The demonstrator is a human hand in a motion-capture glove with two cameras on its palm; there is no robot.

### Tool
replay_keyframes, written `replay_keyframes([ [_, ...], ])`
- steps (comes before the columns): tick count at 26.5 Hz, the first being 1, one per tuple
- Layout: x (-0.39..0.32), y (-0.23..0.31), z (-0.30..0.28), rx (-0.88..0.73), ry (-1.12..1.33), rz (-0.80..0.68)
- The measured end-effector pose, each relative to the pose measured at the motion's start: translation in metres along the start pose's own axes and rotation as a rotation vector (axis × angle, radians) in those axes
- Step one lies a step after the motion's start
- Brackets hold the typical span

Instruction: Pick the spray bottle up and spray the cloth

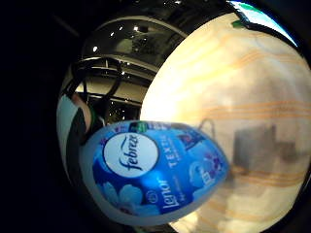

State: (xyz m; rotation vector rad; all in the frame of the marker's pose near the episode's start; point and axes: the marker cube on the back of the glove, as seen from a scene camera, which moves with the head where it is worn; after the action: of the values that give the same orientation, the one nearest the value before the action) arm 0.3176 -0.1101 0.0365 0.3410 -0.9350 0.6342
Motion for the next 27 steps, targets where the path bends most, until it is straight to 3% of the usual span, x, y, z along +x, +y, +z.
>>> replay_keyframes([
  [16, -0.019, -0.008, 0.027, -0.04, 0.178, -0.042],
  [22, -0.077, 0.014, 0.045, -0.285, 0.51, -0.104],
  [27, -0.13, 0.049, 0.069, -0.469, 0.948, -0.209],
])
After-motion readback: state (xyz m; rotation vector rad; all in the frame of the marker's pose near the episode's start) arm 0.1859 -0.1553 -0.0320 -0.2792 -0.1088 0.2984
